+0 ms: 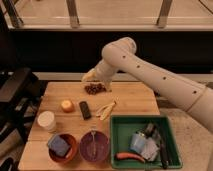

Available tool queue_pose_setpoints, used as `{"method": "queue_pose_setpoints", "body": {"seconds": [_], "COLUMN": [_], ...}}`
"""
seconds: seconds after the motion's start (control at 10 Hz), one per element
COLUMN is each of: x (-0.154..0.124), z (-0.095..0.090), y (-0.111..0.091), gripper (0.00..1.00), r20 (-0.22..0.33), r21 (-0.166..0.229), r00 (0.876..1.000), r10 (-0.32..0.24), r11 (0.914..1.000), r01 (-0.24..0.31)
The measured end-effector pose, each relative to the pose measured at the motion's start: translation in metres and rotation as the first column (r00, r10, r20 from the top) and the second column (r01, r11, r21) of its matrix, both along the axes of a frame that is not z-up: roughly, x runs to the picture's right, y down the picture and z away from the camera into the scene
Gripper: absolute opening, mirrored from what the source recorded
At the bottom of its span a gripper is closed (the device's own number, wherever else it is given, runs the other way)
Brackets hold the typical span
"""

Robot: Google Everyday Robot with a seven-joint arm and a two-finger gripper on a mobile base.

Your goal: Wipe table surface with eraser

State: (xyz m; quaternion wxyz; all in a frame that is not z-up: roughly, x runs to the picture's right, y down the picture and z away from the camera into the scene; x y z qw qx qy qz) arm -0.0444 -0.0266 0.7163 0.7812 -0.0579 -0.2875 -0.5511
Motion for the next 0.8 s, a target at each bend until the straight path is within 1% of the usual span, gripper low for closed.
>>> {"method": "queue_pose_setpoints", "body": {"seconds": [0.1,0.2,0.3,0.4,0.5,0.6,0.7,0.8], "x": [-0.018,-0.029,-0.041,-0.043,-0.044,-0.045,-0.045,-0.043], "z": [0.009,0.016,0.027,0.035,0.048,0.058,0.065,0.064], "y": [0.000,0.002,0.003,0.004,0.009,0.015,0.019,0.019], "gripper": [0.80,0.80,0.80,0.80,0.80,0.80,0.80,0.80], "r20": [0.049,0.076,0.125,0.147,0.142,0.120,0.104,0.101], "r21": [0.027,0.049,0.075,0.079,0.067,0.048,0.034,0.033], "r00": [0.996,0.991,0.983,0.981,0.981,0.983,0.985,0.986], "r10": [-0.069,-0.112,-0.136,-0.125,-0.129,-0.135,-0.138,-0.135], "r11": [0.9973,0.9928,0.9890,0.9903,0.9904,0.9903,0.9902,0.9907], "r01": [0.068,0.109,0.127,0.115,0.120,0.130,0.135,0.132]}}
